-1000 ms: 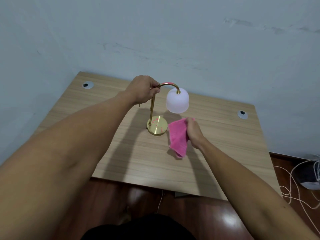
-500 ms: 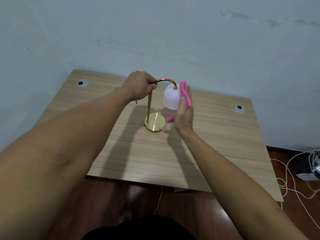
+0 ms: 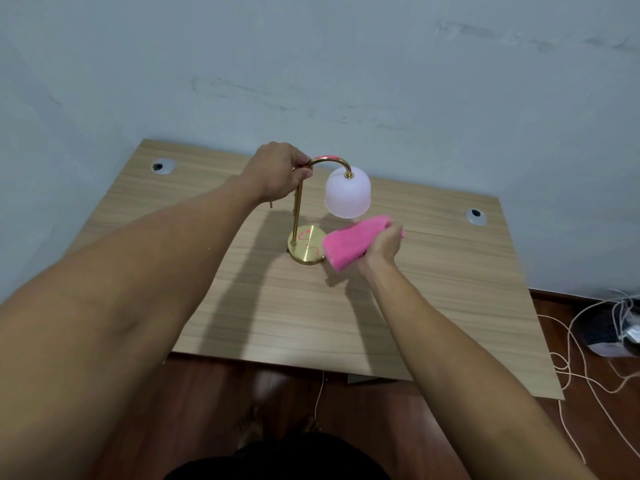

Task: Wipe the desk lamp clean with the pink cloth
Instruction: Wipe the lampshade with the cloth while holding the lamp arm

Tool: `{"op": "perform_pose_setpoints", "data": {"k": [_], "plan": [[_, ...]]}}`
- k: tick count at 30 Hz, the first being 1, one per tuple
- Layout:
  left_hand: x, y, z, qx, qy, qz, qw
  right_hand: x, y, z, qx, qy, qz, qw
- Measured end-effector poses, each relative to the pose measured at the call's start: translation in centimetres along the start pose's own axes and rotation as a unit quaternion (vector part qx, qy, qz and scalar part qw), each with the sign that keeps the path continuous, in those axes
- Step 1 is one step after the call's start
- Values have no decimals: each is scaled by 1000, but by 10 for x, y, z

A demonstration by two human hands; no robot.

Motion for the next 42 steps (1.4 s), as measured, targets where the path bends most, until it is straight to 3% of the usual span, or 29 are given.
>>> {"op": "perform_pose_setpoints", "data": {"k": [3, 7, 9, 11, 16, 18, 20, 21, 23, 25, 27, 30, 32, 35, 39, 42], "plan": [[0, 1, 0, 1, 3, 4, 1000, 14, -6, -29, -110, -89, 7, 990], [-1, 2, 1, 4, 7, 8, 1000, 42, -13, -30, -215, -179, -84, 956], [0, 1, 1, 5, 11, 6, 1000, 43, 1, -17, -238, -202, -88, 946], [0, 1, 1, 2, 15, 6, 1000, 42, 2, -15, -213, -184, -97, 955], [0, 1, 2, 2, 12, 10, 1000, 33, 17, -20, -72, -6, -65, 995], [0, 2, 1, -1, 11, 11, 1000, 41, 10, -27, -137, -74, -61, 986], [0, 2, 0, -3, 12, 9, 1000, 54, -4, -28, -251, -223, -85, 938], [0, 1, 0, -3, 12, 6, 1000, 59, -8, -26, -275, -282, -83, 916], [0, 0, 2, -4, 11, 1, 1000, 60, -2, -23, -265, -279, -59, 921], [0, -1, 3, -9, 11, -1, 1000, 55, 9, -22, -229, -205, -28, 951], [-1, 0, 2, -9, 9, -1, 1000, 46, 16, -22, -117, -99, -19, 988], [-1, 1, 1, -10, 13, -2, 1000, 40, 15, -22, -7, -27, -47, 998], [0, 3, -1, -12, 13, 0, 1000, 46, 7, -22, -111, -73, -44, 990], [0, 3, -1, -9, 10, 3, 1000, 66, -4, -9, -280, -286, -46, 915], [0, 4, 0, -10, 15, -3, 1000, 65, -6, 8, -284, -276, -4, 918], [0, 5, -2, -12, 13, -7, 1000, 56, 20, 28, -223, -192, -38, 955]]}}
Point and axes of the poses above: each hand's wrist, its own y-axis towards the middle knuckle, its own x-axis out of the palm, z = x × y, the point moved 2 cm from there along y, towards the middle knuckle, and after that the axes turned 14 degrees about -z, right-handed, at the moved point
